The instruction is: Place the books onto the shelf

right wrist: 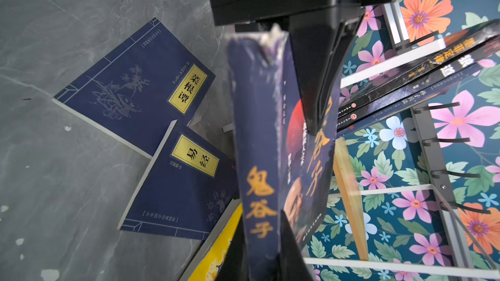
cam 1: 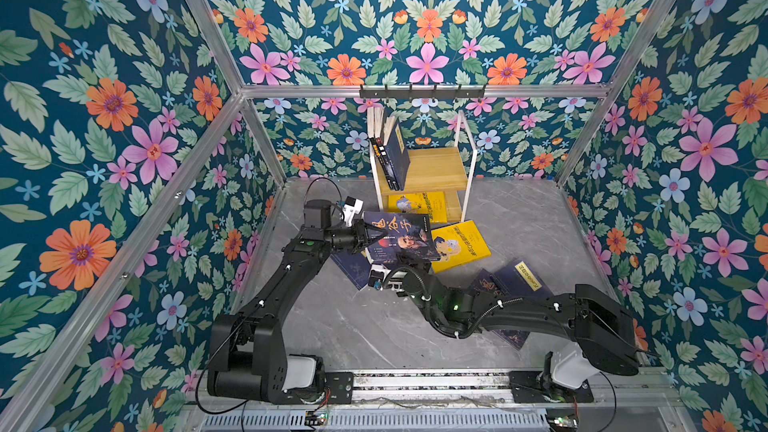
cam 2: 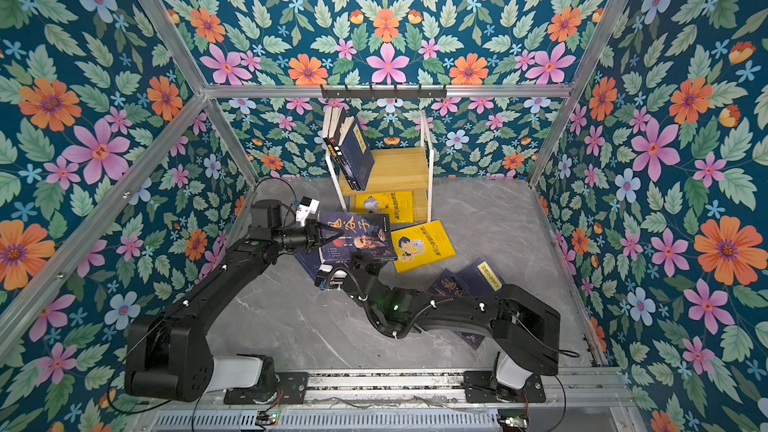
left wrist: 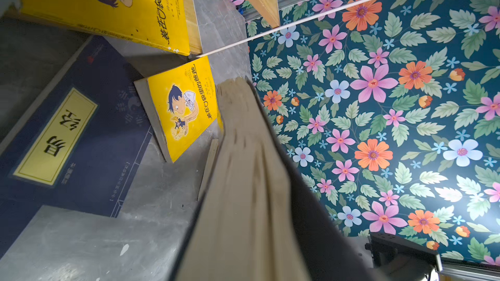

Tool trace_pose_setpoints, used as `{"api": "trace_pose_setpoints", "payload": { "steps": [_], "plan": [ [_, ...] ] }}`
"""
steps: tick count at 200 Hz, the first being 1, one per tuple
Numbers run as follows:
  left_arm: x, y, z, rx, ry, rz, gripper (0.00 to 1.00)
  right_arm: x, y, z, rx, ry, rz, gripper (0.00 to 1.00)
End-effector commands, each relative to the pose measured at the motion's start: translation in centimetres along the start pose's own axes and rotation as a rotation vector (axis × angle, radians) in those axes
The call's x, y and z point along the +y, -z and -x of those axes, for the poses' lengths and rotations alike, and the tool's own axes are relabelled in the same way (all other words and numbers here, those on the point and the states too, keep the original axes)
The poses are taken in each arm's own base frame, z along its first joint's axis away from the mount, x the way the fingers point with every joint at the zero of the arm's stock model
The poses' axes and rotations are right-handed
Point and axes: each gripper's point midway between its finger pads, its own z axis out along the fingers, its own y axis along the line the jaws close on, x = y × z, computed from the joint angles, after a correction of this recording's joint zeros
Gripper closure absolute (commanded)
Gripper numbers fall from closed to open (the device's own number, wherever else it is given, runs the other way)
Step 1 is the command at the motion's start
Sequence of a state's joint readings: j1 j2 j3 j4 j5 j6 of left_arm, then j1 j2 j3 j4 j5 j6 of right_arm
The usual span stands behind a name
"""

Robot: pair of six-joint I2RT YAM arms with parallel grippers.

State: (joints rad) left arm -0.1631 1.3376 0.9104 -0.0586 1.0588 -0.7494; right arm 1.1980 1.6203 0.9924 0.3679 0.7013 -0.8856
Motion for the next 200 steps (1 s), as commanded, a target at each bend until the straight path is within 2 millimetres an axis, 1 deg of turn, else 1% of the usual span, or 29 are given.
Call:
{"api": "trace_pose_setpoints", "payload": {
  "steps": [1, 7, 12, 26, 38, 46, 47, 49, 62, 80, 97, 122, 130, 158, 164, 172, 180, 191, 200],
  "plan": [
    [-1.2, 0.3, 0.5, -0.016, -0.055, -0.049, 1.0, -1.2, 0.2, 1.3, -0.064, -0.038, -0.059, 0.68],
    [-1.2, 0.3, 0.3, -0.012, -0.053, -0.057, 1.0, -1.0, 0.2, 1.0, -0.06, -0.036, -0.06, 0.55],
    [-1.3, 0.3, 0.2, -0.009, -0.051, -0.064, 1.0, -0.9, 0.2, 0.9, -0.059, -0.031, -0.062, 0.47],
    [-1.4, 0.3, 0.0, -0.005, -0.049, -0.078, 1.0, -0.7, 0.2, 0.5, -0.063, -0.011, -0.088, 0.34],
    [-1.5, 0.3, -0.2, 0.003, -0.051, -0.085, 1.0, -0.9, 0.0, 0.3, -0.069, 0.002, -0.125, 0.26],
    [-1.6, 0.3, -0.3, 0.006, -0.051, -0.088, 1.0, -1.7, -0.1, 0.4, -0.072, -0.001, -0.154, 0.24],
    [-1.6, 0.3, -0.3, 0.006, -0.053, -0.09, 1.0, -1.0, -0.4, 0.1, -0.062, 0.012, -0.146, 0.24],
    [-1.6, 0.3, -0.3, 0.007, -0.051, -0.089, 1.0, -0.6, -0.8, -0.1, -0.055, 0.022, -0.143, 0.24],
    [-1.7, 0.3, -0.3, 0.01, -0.056, -0.093, 1.0, -0.5, -1.5, -0.6, -0.037, 0.039, -0.153, 0.23],
    [-1.8, 0.3, -0.5, 0.019, -0.054, -0.102, 1.0, -1.1, -2.4, -0.9, -0.037, 0.046, -0.194, 0.23],
    [-2.0, 0.1, -1.0, 0.039, -0.065, -0.114, 1.0, -1.9, -3.0, -1.1, -0.042, 0.054, -0.229, 0.24],
    [-2.0, -0.1, -1.4, 0.055, -0.067, -0.119, 1.0, -2.9, -3.7, -1.2, -0.045, 0.078, -0.263, 0.31],
    [-1.8, -0.1, -1.6, 0.062, -0.064, -0.119, 1.0, -3.0, -3.8, -1.1, -0.048, 0.088, -0.27, 0.36],
    [-1.5, -0.5, -2.3, 0.083, -0.065, -0.12, 1.0, -3.1, -4.4, -1.6, -0.049, 0.132, -0.283, 0.6],
    [-1.4, -0.6, -2.4, 0.085, -0.061, -0.117, 1.0, -3.7, -4.3, -1.5, -0.055, 0.13, -0.306, 0.67],
    [-1.3, -0.6, -2.4, 0.085, -0.058, -0.111, 1.0, -3.8, -4.3, -1.6, -0.052, 0.147, -0.315, 0.78],
    [-1.3, -0.6, -2.3, 0.083, -0.066, -0.106, 0.89, -4.0, -4.1, -1.7, -0.049, 0.157, -0.323, 0.88],
    [-1.3, -0.4, -2.2, 0.074, -0.088, -0.093, 0.73, -3.9, -3.7, -2.0, -0.048, 0.165, -0.315, 0.99],
    [-1.1, -0.2, -2.0, 0.056, -0.111, -0.076, 0.59, -3.4, -3.5, -2.5, -0.043, 0.177, -0.296, 1.0]
  ]
}}
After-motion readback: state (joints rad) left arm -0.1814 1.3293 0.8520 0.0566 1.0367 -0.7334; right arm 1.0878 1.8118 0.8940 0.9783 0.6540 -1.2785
